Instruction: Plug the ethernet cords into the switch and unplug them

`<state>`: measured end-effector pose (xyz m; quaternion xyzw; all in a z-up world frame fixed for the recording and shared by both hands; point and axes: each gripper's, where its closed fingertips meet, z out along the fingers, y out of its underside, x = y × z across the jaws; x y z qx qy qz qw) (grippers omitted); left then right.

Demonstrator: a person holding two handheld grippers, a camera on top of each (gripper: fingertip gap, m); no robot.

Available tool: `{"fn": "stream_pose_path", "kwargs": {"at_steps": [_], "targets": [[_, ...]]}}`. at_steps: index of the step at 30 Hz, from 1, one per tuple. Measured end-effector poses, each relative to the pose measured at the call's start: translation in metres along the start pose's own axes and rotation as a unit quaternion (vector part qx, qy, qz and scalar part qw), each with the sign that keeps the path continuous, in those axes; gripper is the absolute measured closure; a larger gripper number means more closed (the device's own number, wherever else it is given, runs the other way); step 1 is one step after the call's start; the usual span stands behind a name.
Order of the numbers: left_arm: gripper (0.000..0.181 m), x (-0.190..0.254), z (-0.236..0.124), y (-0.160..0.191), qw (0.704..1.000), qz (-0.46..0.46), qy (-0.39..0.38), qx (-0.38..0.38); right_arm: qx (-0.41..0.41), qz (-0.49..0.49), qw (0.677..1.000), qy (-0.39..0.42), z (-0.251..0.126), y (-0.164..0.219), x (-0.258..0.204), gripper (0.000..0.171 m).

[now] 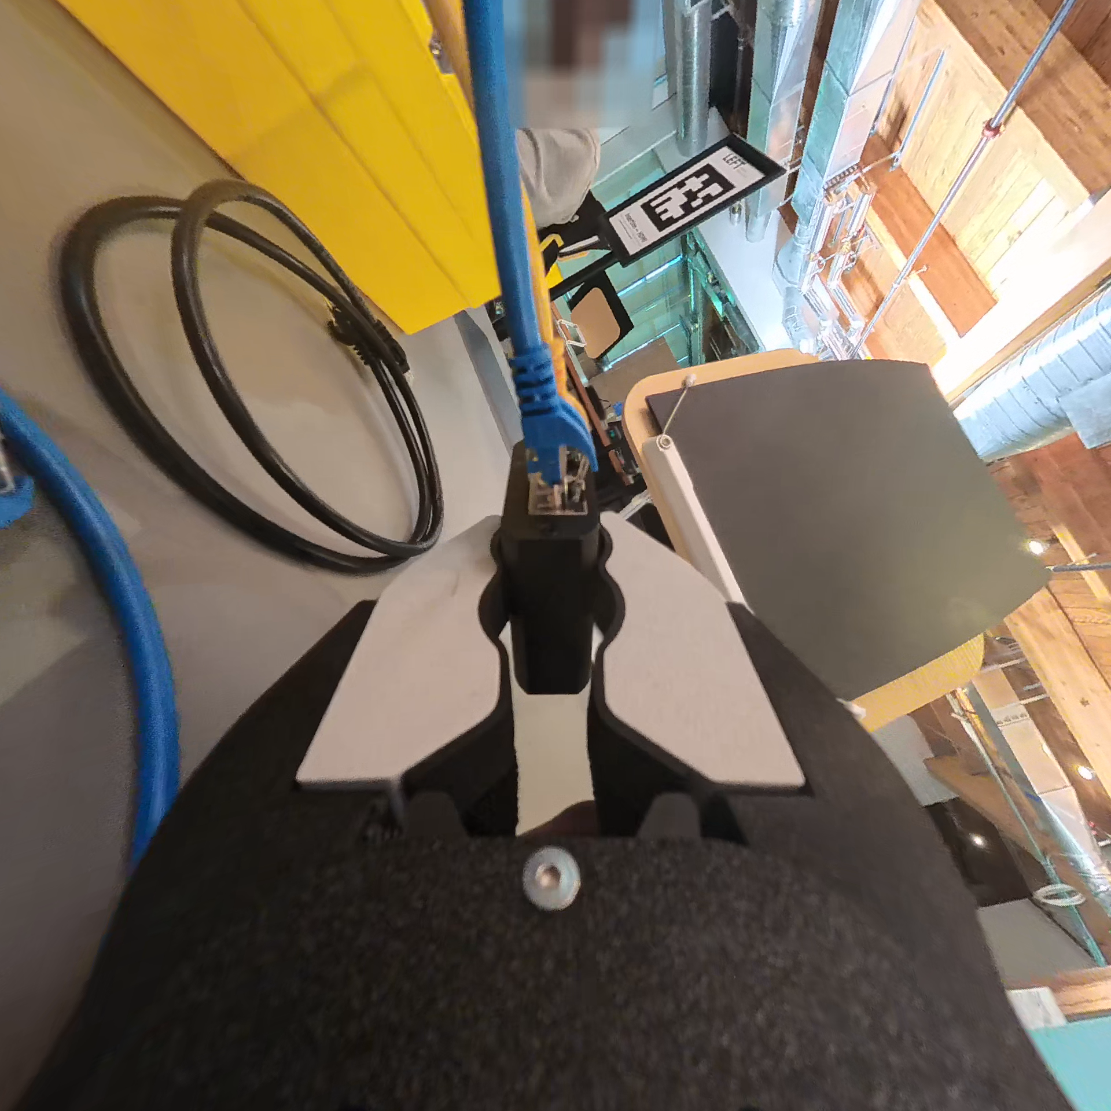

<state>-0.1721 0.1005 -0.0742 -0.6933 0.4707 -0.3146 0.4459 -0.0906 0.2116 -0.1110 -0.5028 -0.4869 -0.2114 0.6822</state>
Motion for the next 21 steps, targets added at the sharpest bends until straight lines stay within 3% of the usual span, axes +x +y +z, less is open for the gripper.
{"fn": "stream_pose_path", "kwargs": {"at_steps": [7,21], "targets": [[0.151,-0.002,0.024,0.01,0.994,0.062,-0.077,-0.038,0.015,-0.026,1.0,-0.001,-0.002,-0.009,-0.006,0.147],[0.158,-0.009,0.039,0.005,0.99,0.04,-0.133,0.002,0.027,-0.061,0.998,-0.008,-0.005,-0.028,-0.02,0.147]]}}
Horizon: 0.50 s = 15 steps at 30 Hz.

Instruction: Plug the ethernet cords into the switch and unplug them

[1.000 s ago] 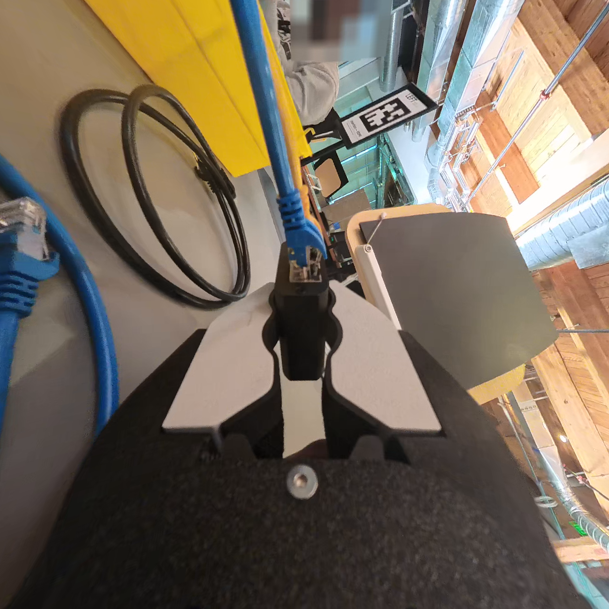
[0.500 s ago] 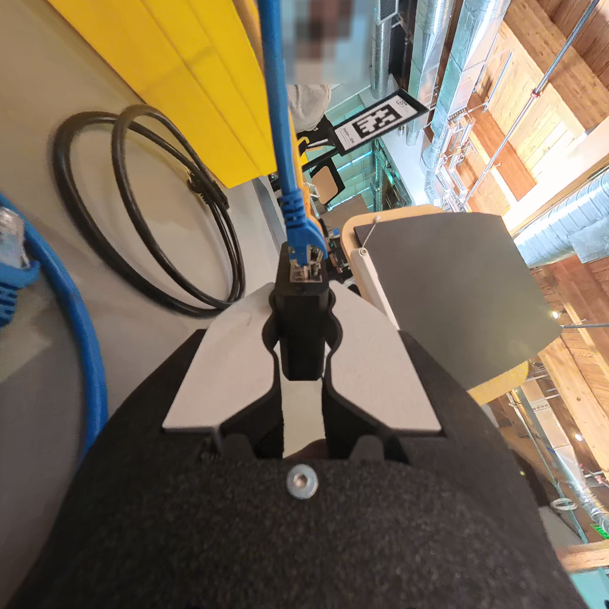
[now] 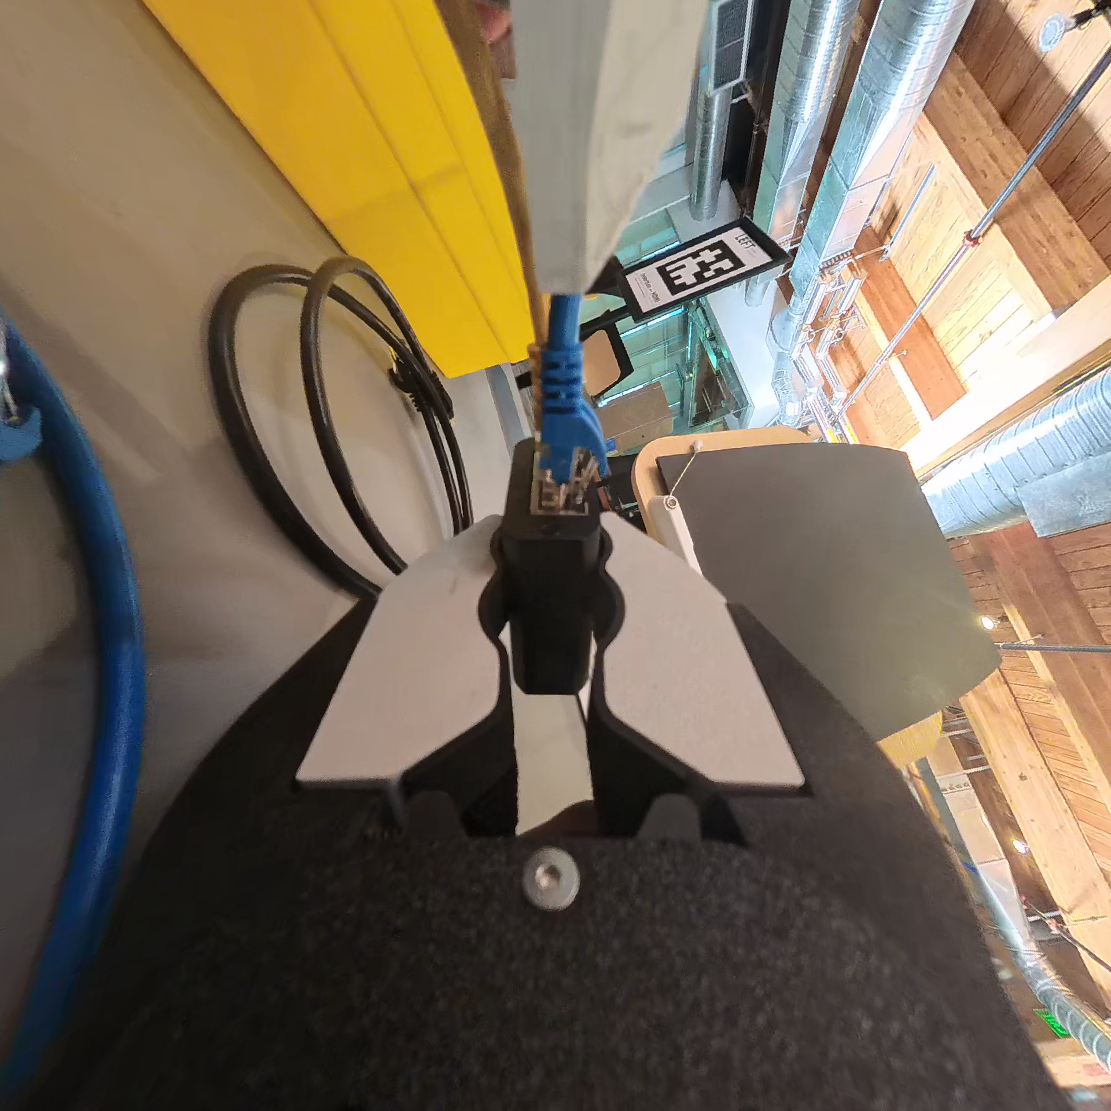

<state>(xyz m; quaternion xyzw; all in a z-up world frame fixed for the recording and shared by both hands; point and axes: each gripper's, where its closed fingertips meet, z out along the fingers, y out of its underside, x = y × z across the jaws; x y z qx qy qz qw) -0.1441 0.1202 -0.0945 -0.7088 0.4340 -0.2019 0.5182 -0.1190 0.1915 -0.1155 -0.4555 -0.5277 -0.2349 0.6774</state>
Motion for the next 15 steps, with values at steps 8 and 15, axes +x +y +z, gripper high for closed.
{"fn": "stream_pose_path", "kwargs": {"at_steps": [8,15], "targets": [[0.175,-0.0094,0.0024,0.0003,0.999,-0.03,-0.022,0.011,0.009,-0.01,1.0,0.019,-0.0037,-0.004,0.0057,0.147],[0.176,-0.0068,0.0051,0.0016,0.999,-0.012,-0.037,0.008,-0.003,-0.007,1.0,0.023,-0.0045,-0.0031,0.0074,0.148]]}}
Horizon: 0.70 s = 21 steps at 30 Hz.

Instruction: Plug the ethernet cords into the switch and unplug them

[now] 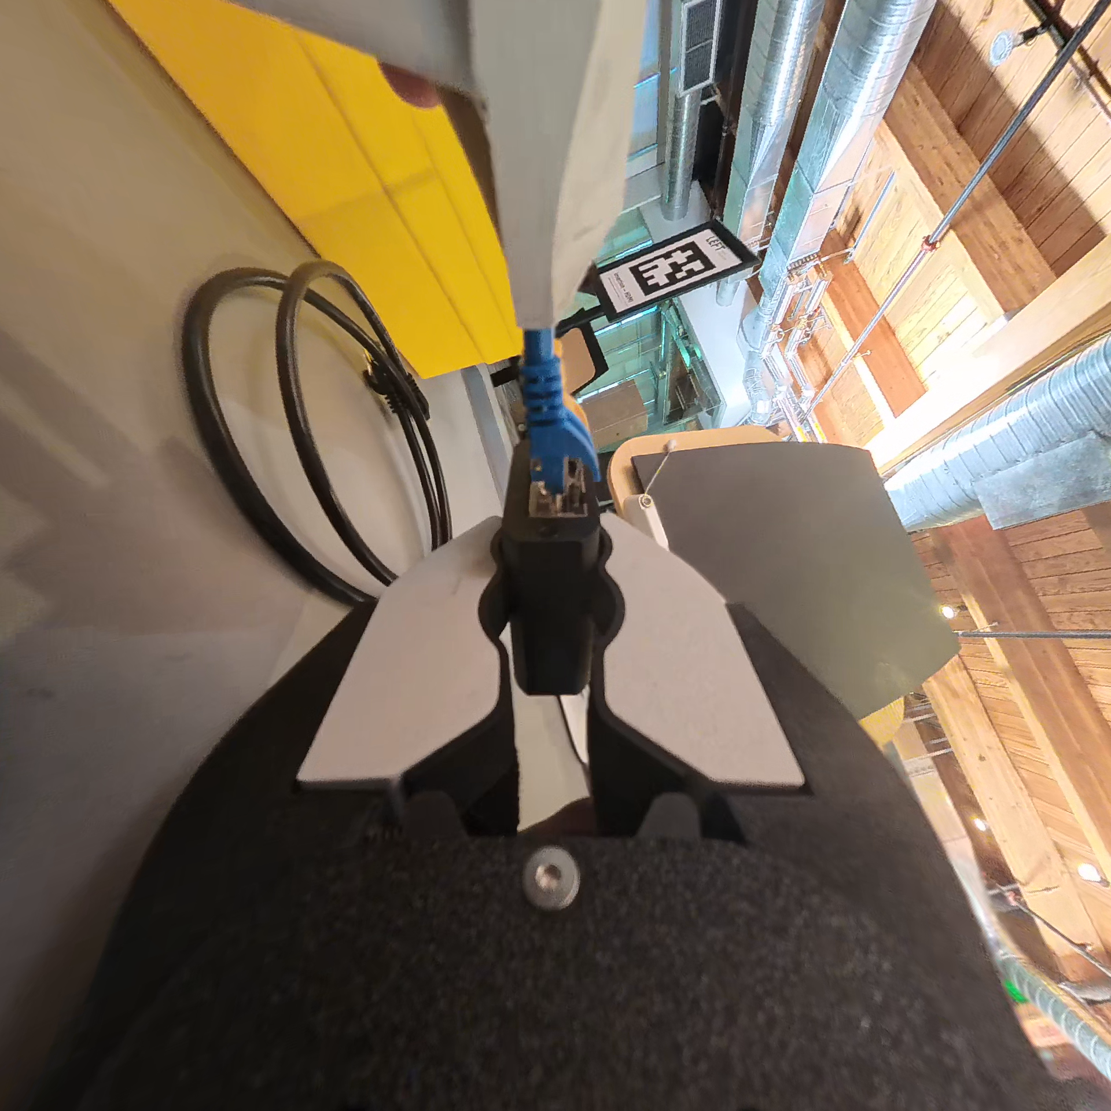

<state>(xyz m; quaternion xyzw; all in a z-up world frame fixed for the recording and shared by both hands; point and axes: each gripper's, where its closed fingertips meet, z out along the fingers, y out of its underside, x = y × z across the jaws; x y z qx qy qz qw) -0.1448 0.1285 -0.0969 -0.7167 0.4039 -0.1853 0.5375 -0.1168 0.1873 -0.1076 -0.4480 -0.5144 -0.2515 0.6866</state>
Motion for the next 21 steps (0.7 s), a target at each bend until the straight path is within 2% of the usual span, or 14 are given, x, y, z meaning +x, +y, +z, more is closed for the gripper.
{"fn": "stream_pose_path", "kwargs": {"at_steps": [12,17,21], "targets": [[0.176,-0.002,0.001,-0.001,1.0,-0.003,-0.005,-0.004,-0.013,-0.003,1.0,0.006,-0.001,-0.002,0.001,0.148],[0.176,-0.004,0.003,0.006,0.999,-0.025,0.024,-0.011,-0.006,-0.004,1.0,-0.02,0.002,0.001,-0.007,0.147],[0.176,-0.01,-0.004,0.01,0.997,-0.033,0.068,-0.01,0.013,0.06,0.994,-0.09,-0.002,-0.004,-0.022,0.146]]}}
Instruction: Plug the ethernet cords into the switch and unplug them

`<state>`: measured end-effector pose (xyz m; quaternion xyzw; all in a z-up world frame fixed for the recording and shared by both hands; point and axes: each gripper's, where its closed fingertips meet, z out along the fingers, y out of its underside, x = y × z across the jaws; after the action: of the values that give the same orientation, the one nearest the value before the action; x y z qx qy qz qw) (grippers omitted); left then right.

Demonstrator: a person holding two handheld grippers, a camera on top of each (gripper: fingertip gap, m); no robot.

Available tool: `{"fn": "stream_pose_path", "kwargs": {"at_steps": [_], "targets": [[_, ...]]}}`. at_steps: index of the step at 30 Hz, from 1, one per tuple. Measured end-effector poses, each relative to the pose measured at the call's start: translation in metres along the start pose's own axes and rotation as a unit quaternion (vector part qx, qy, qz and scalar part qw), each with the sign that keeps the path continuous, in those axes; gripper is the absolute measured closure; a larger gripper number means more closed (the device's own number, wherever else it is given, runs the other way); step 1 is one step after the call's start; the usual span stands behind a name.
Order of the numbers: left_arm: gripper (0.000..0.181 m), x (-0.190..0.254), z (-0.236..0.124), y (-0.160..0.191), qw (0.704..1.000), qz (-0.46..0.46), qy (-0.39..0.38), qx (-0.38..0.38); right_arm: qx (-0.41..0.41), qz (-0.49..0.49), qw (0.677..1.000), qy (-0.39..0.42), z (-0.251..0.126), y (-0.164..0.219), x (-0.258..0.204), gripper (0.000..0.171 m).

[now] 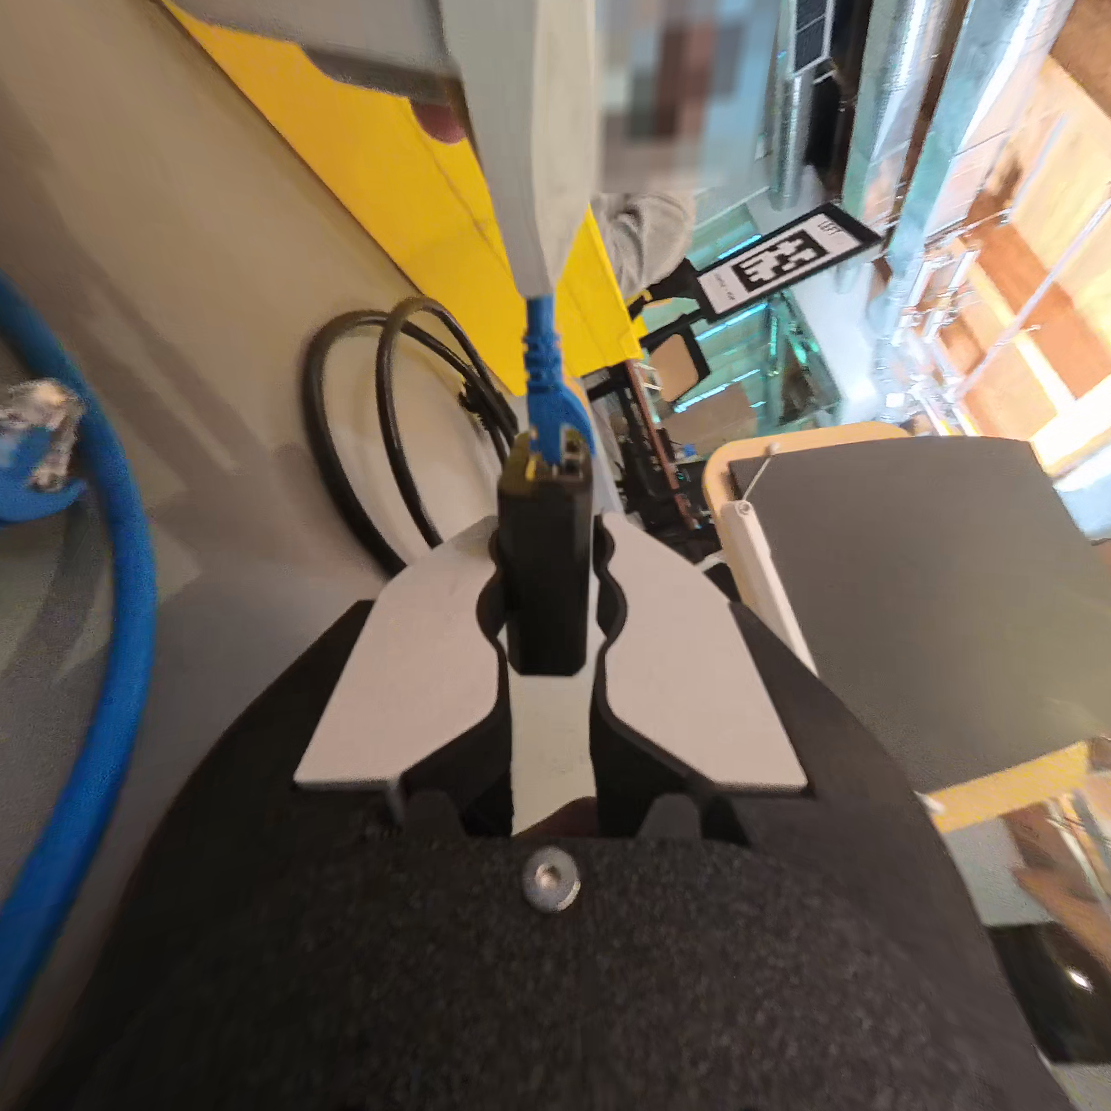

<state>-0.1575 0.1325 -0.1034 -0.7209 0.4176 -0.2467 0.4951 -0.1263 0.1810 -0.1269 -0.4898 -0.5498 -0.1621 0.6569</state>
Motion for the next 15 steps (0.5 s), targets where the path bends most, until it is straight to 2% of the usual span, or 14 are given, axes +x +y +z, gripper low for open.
{"fn": "stream_pose_path", "kwargs": {"at_steps": [5,8,11,15], "targets": [[0.176,-0.007,-0.024,-0.009,0.99,-0.074,0.106,0.05,0.035,0.112,0.99,-0.078,-0.018,-0.006,0.003,0.119],[0.176,-0.001,-0.042,-0.026,0.966,-0.138,0.195,0.102,0.064,0.21,0.969,-0.114,-0.036,-0.019,0.012,0.112],[0.176,0.018,-0.064,-0.053,0.91,-0.206,0.319,0.167,0.134,0.277,0.943,-0.126,-0.06,-0.048,0.028,0.114],[0.176,0.047,-0.082,-0.087,0.788,-0.29,0.495,0.224,0.236,0.304,0.916,-0.115,-0.09,-0.09,0.07,0.115]]}}
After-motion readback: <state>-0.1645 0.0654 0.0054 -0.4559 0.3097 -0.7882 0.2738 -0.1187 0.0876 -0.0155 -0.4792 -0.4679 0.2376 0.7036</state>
